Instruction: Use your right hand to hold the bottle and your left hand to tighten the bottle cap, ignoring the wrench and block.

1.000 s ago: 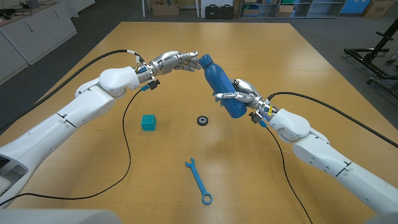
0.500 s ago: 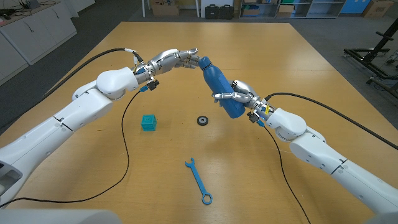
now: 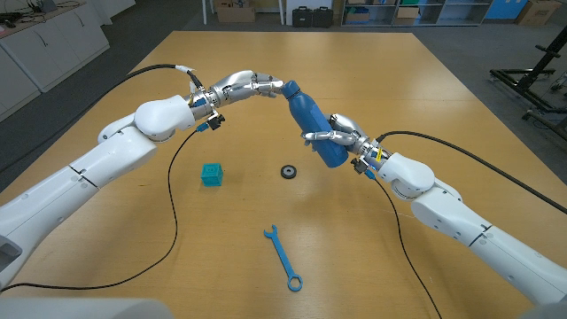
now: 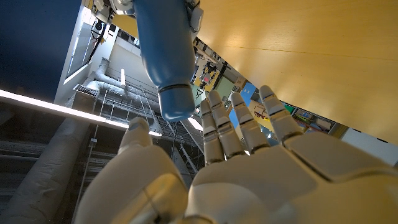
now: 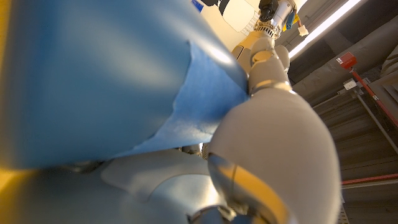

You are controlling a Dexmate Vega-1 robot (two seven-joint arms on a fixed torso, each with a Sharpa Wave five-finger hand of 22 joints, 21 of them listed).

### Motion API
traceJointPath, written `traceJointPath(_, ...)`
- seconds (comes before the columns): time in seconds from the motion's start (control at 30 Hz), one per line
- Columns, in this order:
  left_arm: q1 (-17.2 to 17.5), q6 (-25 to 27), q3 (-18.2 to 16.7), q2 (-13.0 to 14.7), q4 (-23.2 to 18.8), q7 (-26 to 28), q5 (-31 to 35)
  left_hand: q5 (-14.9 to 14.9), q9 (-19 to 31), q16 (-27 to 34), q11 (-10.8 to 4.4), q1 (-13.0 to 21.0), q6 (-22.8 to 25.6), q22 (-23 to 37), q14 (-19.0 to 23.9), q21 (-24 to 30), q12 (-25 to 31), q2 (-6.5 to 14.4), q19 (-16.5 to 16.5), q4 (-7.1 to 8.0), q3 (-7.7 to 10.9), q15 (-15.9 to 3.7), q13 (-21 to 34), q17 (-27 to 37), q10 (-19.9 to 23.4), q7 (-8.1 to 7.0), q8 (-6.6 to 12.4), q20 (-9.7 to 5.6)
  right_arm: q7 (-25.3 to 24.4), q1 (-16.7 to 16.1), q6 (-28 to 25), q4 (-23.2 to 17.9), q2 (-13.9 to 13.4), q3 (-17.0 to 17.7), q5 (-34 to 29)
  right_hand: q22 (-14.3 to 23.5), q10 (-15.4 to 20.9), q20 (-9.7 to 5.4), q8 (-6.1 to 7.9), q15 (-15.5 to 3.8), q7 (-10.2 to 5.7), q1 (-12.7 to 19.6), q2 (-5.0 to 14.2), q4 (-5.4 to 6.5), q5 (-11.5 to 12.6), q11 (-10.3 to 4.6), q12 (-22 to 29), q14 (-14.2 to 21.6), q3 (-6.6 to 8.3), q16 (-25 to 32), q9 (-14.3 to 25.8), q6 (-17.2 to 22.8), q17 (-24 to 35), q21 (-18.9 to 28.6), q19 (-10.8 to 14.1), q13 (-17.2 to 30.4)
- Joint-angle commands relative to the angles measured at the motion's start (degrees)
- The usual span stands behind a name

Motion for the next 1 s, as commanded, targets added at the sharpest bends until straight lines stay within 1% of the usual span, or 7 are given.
traceJointPath(0.03,-1.9,0.2,1.9,-2.0,1.3,-0.8,1.5,0.0,0.2,0.5,-0.01,1.2,0.6,0.0,0.9,0.3,0.6,0.1,0.8,-0.79,0.35,-0.85,0.1,0.0,1.0,-0.32,0.46,-0.17,-0.7,-1.1,0.6,-0.9,-0.5,0.6,0.0,0.0,13.9,-8.74,0.11,-12.70,-13.92,12.3,12.95,5.52,-0.3,-13.11,-0.1,8.7,5.92,0.0,0.1,16.0,0.2,0.3,-0.7,0.1)
traceJointPath(0.3,-3.1,1.1,3.1,-3.4,2.2,-0.4,2.6,-0.2,0.2,0.7,-0.86,2.4,2.0,0.0,1.6,0.5,0.9,0.5,1.3,-1.29,0.90,-1.41,0.2,-0.1,1.9,-0.62,1.06,-0.28,-0.8,-2.1,1.8,-1.6,-0.8,1.2,0.1,-0.1,13.9,-8.73,0.10,-12.71,-13.94,12.3,12.92,5.50,-0.3,-13.02,-0.2,8.7,5.95,-0.1,0.1,16.0,0.3,0.4,-0.8,0.2)
traceJointPath(0.33,-3.2,1.2,3.2,-3.6,2.2,-0.3,2.7,-0.3,0.2,0.8,-1.14,2.9,2.4,0.0,1.7,0.5,0.9,0.6,1.6,-1.45,1.11,-1.57,0.1,-0.1,2.2,-0.96,1.24,-0.37,-0.7,-2.3,2.0,-1.7,-0.9,1.4,0.3,-0.1,13.9,-8.73,0.11,-12.70,-13.87,12.3,12.93,5.51,-0.3,-13.04,-0.2,8.7,5.94,-0.1,0.1,16.1,0.3,0.4,-0.8,0.2)
traceJointPath(0.4,-3.4,1.6,3.4,-3.8,2.3,-0.2,3.0,-0.3,0.2,0.9,-1.32,3.3,2.6,0.0,2.0,0.6,1.0,0.8,1.9,-1.57,1.31,-1.73,0.2,-0.1,2.5,-1.10,1.34,-0.40,-0.6,-2.6,2.4,-2.0,-1.1,1.6,0.5,-0.2,13.9,-8.73,0.11,-12.70,-13.92,12.3,12.93,5.52,-0.3,-13.08,-0.2,8.7,5.94,-0.1,0.1,16.1,0.3,0.4,-0.8,0.3)
traceJointPath(0.5,-4.1,1.9,3.9,-4.3,3.0,-1.1,2.4,-0.3,0.2,1.0,-1.37,3.7,3.1,0.0,2.4,0.6,1.1,1.1,2.0,-1.67,1.58,-1.89,0.1,-0.1,2.8,-1.26,1.56,-0.51,-0.2,-3.0,3.1,-2.4,-1.3,1.9,1.0,-0.2,14.0,-8.73,0.10,-12.73,-13.99,12.3,12.95,5.53,-0.3,-13.08,-0.2,8.8,5.96,-0.1,0.1,16.1,0.3,0.5,-0.8,0.3)
traceJointPath(1.0,-5.0,3.4,4.5,-4.7,3.5,-0.6,3.3,-0.5,0.2,1.0,-1.72,4.7,3.7,0.0,2.8,0.6,1.3,1.7,2.3,-1.77,2.21,-2.20,0.2,-0.1,3.6,-1.56,1.82,-0.66,1.2,-4.7,5.4,-5.0,-2.3,3.1,1.9,-0.5,14.1,-8.74,0.05,-12.76,-14.05,12.3,12.97,5.51,-0.3,-13.05,-0.3,8.9,6.02,-0.2,0.2,16.1,0.4,0.8,-0.9,0.4)
